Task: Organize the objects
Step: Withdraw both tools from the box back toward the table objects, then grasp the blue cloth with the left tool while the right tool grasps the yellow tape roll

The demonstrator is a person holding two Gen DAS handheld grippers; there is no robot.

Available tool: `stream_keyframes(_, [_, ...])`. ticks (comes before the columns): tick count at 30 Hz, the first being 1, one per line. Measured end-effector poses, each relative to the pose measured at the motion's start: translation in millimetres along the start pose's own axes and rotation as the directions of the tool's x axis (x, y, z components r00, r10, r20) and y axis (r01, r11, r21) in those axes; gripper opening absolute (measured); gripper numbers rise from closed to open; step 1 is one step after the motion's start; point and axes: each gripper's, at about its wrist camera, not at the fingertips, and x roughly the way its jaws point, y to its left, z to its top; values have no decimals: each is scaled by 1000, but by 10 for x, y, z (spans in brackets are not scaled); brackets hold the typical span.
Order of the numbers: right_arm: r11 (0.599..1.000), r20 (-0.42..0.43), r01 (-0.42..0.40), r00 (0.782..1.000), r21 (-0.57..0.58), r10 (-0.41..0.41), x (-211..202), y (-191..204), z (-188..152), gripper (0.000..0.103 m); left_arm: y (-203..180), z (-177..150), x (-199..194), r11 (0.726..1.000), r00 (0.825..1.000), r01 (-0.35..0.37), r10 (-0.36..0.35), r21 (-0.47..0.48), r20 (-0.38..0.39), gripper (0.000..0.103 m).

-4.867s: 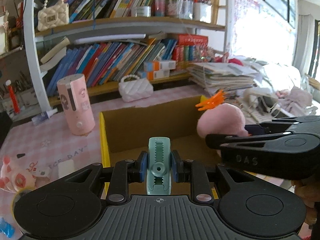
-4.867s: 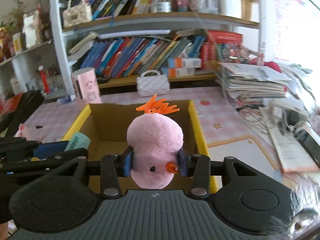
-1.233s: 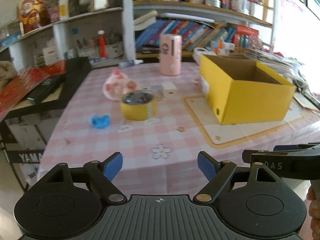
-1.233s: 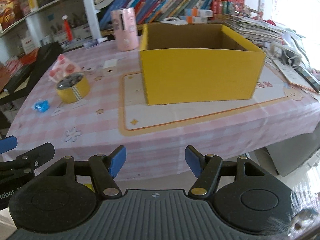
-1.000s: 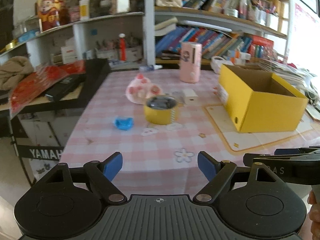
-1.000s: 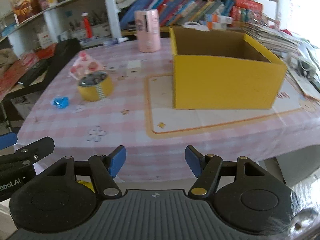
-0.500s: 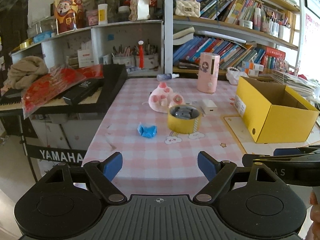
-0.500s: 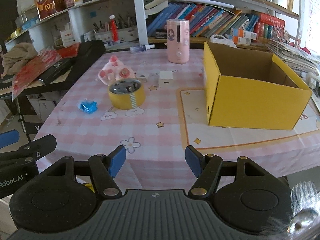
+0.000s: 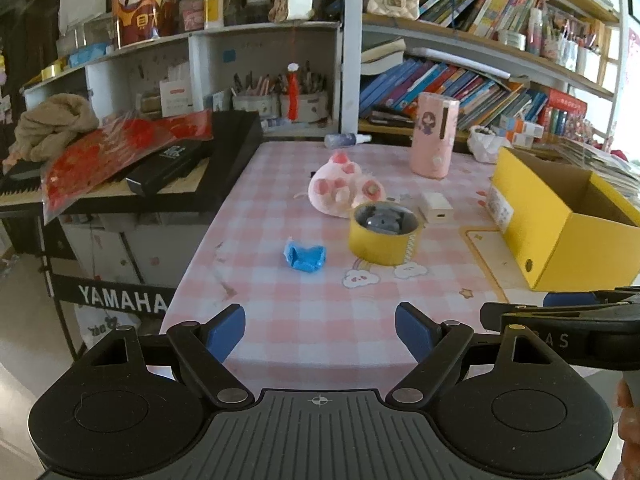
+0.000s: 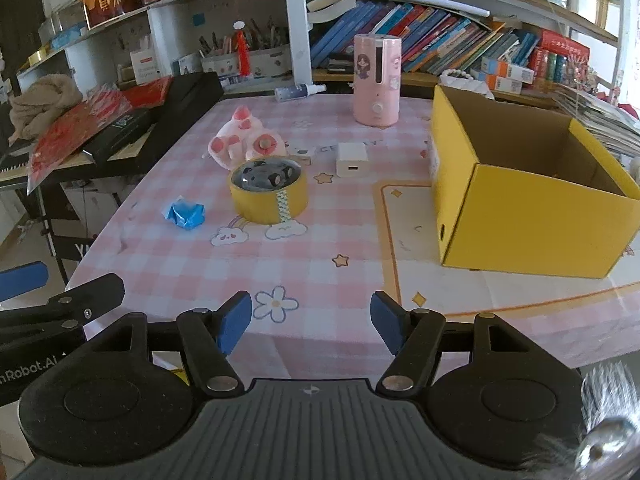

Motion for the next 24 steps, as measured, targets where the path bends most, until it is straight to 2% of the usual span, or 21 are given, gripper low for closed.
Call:
stream_keyframes(15, [996,-59,-75,996,-44,72,841,68,621,66,161,378,758,994,993,-98,94,-50,-77,84])
stream_keyframes(17, [994,-74,-89,994,-57,85,959,88,696,68,179,422,845,992,990,-110,105,-55,-90,84])
stream_keyframes(19, [993,-86,-102,992,-66,96,1072,102,769,73,191,460,931,991,987,-122,116,-57,-107,84])
stream_keyframes(21, [990,-101,-118,989,-75,110,1179,127,823,77,205,488,995,990,985,-130,122,-59,-121,90])
stream_keyframes(24, [986,-128,-135,984,-97,122,1339,179,903,82,247,531,1067,985,981,-155,145,-70,-129,91])
